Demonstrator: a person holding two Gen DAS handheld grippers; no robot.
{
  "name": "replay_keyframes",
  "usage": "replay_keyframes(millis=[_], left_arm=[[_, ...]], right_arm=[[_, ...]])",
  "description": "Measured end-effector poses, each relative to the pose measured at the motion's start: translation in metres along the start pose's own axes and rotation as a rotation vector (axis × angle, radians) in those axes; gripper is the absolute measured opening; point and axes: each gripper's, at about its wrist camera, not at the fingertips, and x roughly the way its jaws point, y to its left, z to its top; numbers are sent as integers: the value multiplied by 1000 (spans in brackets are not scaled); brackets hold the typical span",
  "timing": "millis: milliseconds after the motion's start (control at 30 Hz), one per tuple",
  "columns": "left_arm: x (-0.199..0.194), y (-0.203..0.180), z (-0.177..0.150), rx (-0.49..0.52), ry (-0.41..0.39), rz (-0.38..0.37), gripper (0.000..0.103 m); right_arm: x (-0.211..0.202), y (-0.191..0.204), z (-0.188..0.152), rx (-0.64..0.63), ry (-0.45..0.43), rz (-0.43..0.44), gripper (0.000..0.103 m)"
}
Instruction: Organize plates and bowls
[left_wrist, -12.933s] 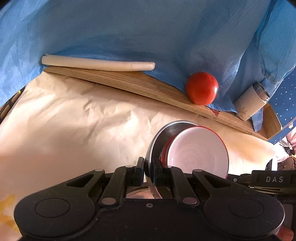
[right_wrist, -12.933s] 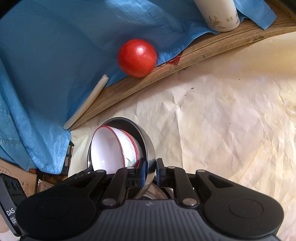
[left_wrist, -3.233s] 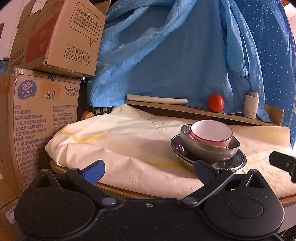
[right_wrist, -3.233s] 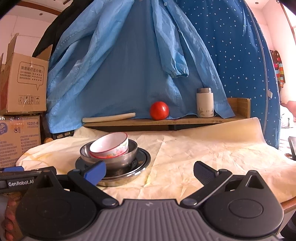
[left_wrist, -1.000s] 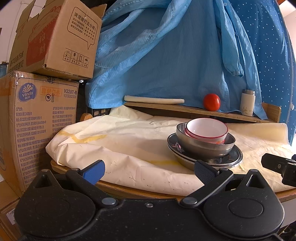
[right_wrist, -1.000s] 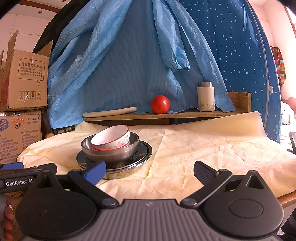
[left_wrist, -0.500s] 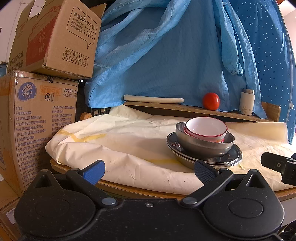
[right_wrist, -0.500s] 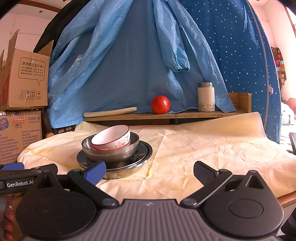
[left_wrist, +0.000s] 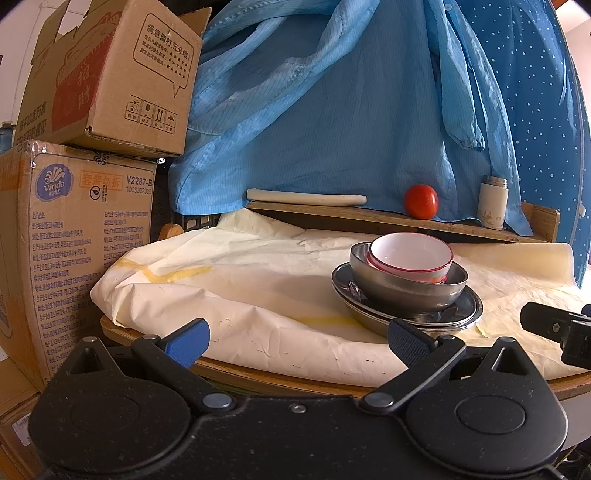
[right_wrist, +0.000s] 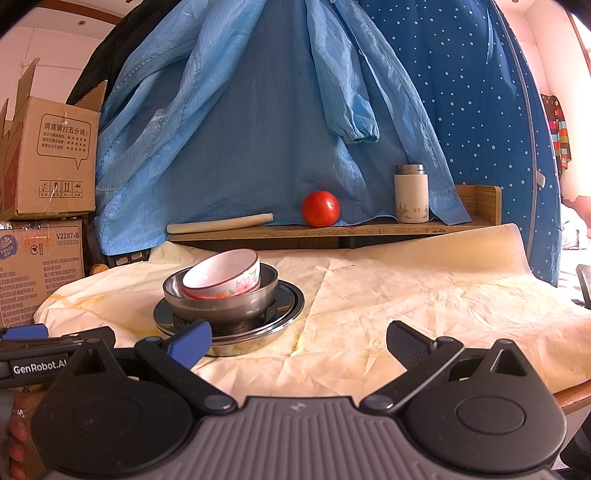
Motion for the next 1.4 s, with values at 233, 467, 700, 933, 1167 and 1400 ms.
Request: replay_keyframes(millis=[233,467,700,933,1167,1400], left_arm=[[-1,0,-1,-11,32,-7,102],[-2,-1,2,0,29,5,102],[-2,-4,2,9,26,0,102],[-2,-5,2,15,28,-1,102],[0,-5,2,20,35,1,102],[0,-5,2,21,36,-2,102]], right_arm=[[-1,0,0,2,0,-10,103],[-2,-3,1,10,1,-13,103],[0,-4,2,5,4,-5,103],[1,-4,1,4,7,-3,103],[2,-5,1,4,10,-2,103],[2,-4,1,4,11,-3,103]])
